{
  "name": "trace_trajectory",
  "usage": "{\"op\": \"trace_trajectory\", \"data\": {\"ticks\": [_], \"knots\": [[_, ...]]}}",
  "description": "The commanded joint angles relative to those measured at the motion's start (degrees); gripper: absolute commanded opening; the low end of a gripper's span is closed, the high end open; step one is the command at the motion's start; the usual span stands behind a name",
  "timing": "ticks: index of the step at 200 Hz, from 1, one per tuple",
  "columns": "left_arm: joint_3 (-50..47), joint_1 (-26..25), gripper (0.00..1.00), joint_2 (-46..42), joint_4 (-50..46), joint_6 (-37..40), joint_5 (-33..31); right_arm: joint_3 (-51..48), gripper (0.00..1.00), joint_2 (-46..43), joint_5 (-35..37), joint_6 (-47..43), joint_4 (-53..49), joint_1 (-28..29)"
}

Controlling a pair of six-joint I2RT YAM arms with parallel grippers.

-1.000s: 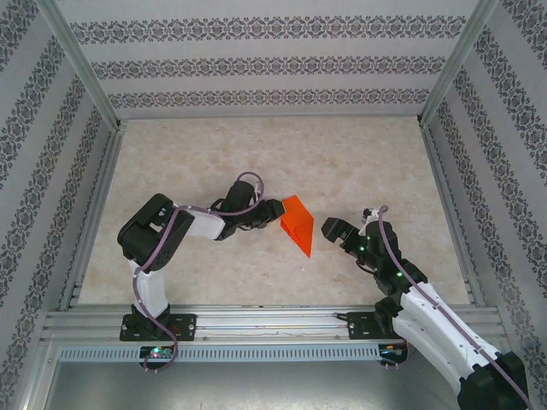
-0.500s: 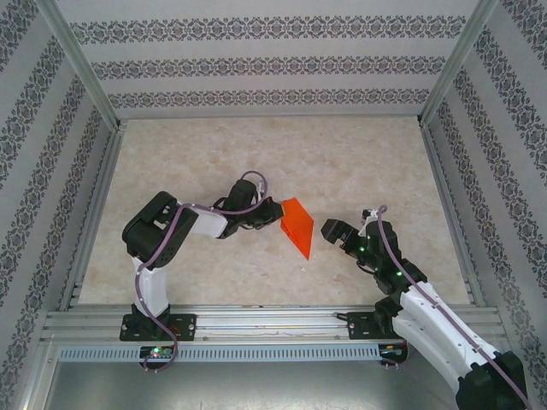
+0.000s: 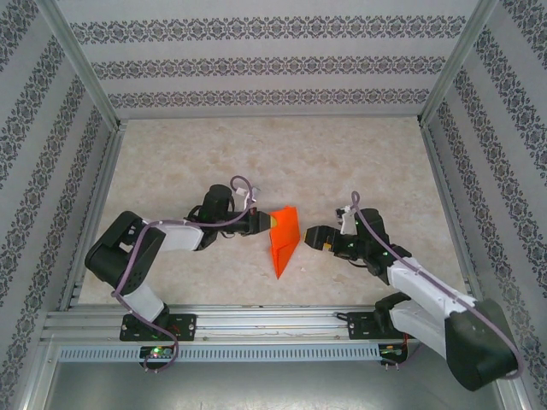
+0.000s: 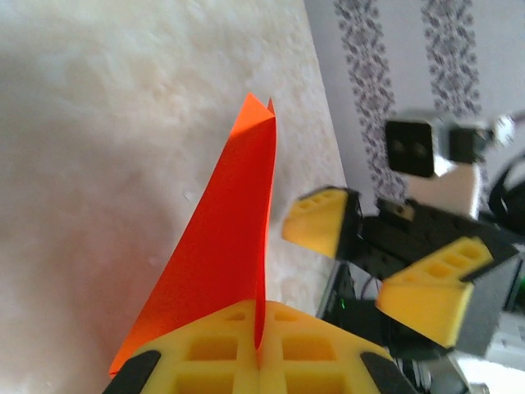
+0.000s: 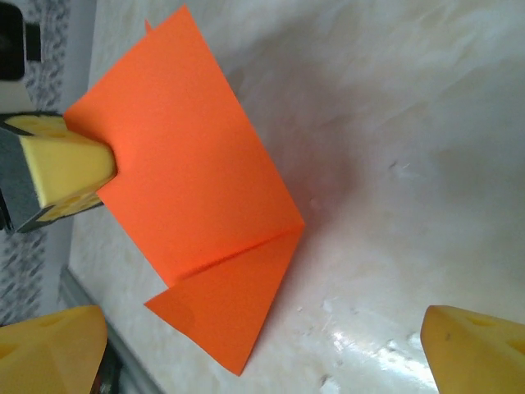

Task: Fold a paper plane with a square sheet of paper (fold left side to right side)
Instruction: Pick up the paper from the center of the table, then place the paper at the center of the table.

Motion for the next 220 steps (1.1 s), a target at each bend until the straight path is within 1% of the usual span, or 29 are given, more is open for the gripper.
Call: {"op": "trace_trajectory", "data": {"ticks": [1, 28, 69, 89, 106, 124, 134, 139, 155, 220], "knots": [[-1.5, 0.3, 0.0, -1.7, 2.6, 4.8, 7.5, 3.3, 0.98, 4.6, -10.1, -2.9, 7.7, -0.5], [-2.3, 0.2, 0.0, -1.9, 4.0, 4.8, 10.0, 3.5, 0.98, 10.0, -12.3, -4.3, 12.7, -0.4], [-3.2, 0.3, 0.0, -0.5, 7.8, 3.0, 10.5, 4.6, 0.97, 17.0, -16.6, -4.3, 18.6, 1.1], [-3.3, 0.3, 0.0, 0.7, 9.4, 2.2, 10.2, 5.4, 0.93, 19.5, -17.9, -3.8, 19.9, 2.3], [-3.2, 0.3, 0.0, 1.5, 9.0, 2.2, 9.1, 6.0, 0.86, 21.1, -19.1, -3.4, 20.6, 2.9], [-2.9, 0.3, 0.0, 2.2, 8.4, 2.4, 8.3, 6.6, 0.77, 22.1, -20.1, -3.1, 20.9, 3.4], [-2.8, 0.3, 0.0, 2.4, 7.7, 2.6, 8.0, 6.9, 0.69, 22.4, -20.4, -3.0, 20.6, 3.3], [-2.7, 0.4, 0.0, 2.4, 7.3, 2.8, 7.9, 7.1, 0.67, 22.4, -20.4, -3.1, 20.4, 3.3], [-2.7, 0.5, 0.0, 2.1, 6.1, 3.5, 7.4, 7.2, 0.65, 22.4, -20.0, -3.2, 19.9, 3.0], [-2.6, 0.9, 0.0, 2.0, 2.7, 5.5, 6.8, 8.3, 0.54, 22.0, -20.1, -3.9, 17.3, 1.3]]}}
